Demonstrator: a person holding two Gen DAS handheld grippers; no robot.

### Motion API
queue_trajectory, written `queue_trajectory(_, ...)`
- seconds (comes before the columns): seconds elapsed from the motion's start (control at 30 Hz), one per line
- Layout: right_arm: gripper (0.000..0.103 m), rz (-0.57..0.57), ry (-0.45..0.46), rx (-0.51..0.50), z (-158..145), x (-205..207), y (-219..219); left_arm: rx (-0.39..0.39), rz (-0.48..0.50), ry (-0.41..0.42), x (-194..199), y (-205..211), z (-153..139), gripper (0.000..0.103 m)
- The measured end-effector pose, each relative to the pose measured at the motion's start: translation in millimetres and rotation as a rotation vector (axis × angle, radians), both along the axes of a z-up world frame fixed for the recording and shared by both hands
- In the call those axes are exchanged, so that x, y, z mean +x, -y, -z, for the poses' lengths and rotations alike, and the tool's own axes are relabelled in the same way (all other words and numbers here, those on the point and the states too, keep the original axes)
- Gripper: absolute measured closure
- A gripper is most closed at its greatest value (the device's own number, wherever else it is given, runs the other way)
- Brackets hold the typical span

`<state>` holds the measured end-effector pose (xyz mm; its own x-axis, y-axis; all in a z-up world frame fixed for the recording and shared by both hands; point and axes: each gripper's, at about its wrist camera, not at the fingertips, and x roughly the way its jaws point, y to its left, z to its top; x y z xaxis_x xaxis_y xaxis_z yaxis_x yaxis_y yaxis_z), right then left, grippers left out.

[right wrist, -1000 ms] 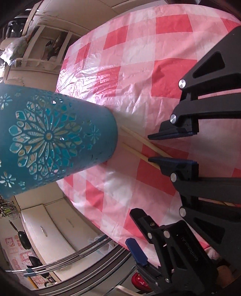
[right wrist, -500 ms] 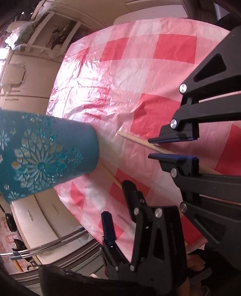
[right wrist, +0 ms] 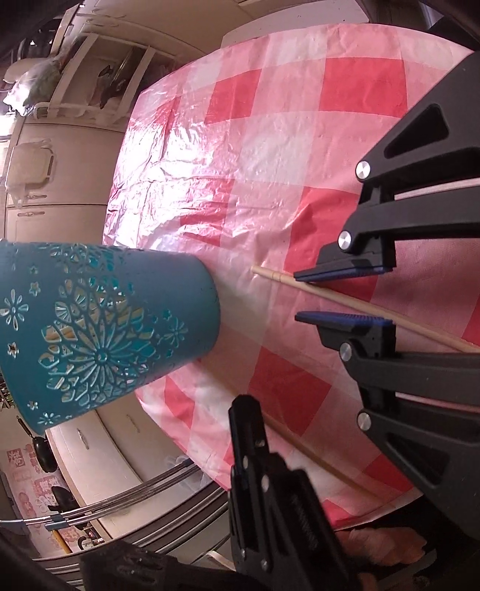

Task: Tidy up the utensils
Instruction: 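Lift the chopstick upright with the left tool and drop it in the basket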

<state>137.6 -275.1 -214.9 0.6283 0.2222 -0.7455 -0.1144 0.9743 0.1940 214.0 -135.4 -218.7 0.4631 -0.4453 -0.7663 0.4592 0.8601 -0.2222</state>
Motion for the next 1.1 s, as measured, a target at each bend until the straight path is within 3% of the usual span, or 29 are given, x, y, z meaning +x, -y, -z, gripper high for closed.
queue_trajectory(0.13,0.086,0.002,0.018,-0.006,0,-3,-1,-0.129,0.015,0.039,-12,-25,-36,0.098)
queue_trajectory(0.33,0.086,0.007,0.025,-0.004,2,-6,-2,-0.252,0.03,0.144,-16,-41,-100,0.098)
queue_trajectory(0.57,0.084,0.001,0.029,-0.009,1,-7,-3,-0.334,-0.004,0.29,-2,-35,-162,0.098)
queue_trajectory(0.77,0.083,0.001,0.03,0.003,1,-6,-1,-0.408,-0.108,0.456,29,-17,-212,0.098)
queue_trajectory(0.93,0.082,-0.001,0.03,0.019,2,-6,0,-0.431,-0.207,0.559,55,-1,-228,0.098)
queue_trajectory(1.1,0.081,-0.004,0.031,0.032,2,-6,2,-0.394,-0.28,0.584,80,19,-213,0.098)
